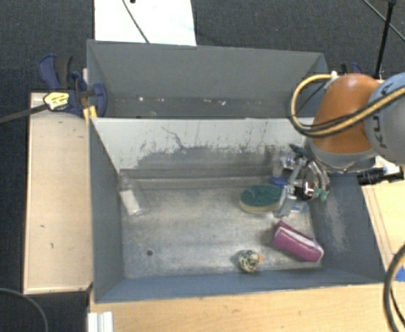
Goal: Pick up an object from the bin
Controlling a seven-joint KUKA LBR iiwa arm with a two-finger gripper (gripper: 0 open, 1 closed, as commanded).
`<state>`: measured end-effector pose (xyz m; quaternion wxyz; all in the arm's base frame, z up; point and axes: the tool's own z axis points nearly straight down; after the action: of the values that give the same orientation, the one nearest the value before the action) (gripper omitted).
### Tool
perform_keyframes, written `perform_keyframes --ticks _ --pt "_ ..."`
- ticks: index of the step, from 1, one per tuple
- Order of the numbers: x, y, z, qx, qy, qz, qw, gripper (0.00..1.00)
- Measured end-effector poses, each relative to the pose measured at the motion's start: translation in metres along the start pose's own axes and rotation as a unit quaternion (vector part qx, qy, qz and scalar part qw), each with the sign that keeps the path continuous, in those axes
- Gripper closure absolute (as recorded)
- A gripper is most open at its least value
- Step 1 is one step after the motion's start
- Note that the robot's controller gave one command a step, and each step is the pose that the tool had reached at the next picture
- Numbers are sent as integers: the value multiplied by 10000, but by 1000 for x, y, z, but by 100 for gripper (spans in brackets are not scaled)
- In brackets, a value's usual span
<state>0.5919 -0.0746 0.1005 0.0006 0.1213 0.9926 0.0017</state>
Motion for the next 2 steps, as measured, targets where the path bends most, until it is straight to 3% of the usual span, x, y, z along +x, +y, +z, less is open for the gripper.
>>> perform_keyframes --ticks 1,2 --pt "3 10 29 12 -35 1165 9932 0" --pt "2 10 27 15 -22 1148 9934 0"
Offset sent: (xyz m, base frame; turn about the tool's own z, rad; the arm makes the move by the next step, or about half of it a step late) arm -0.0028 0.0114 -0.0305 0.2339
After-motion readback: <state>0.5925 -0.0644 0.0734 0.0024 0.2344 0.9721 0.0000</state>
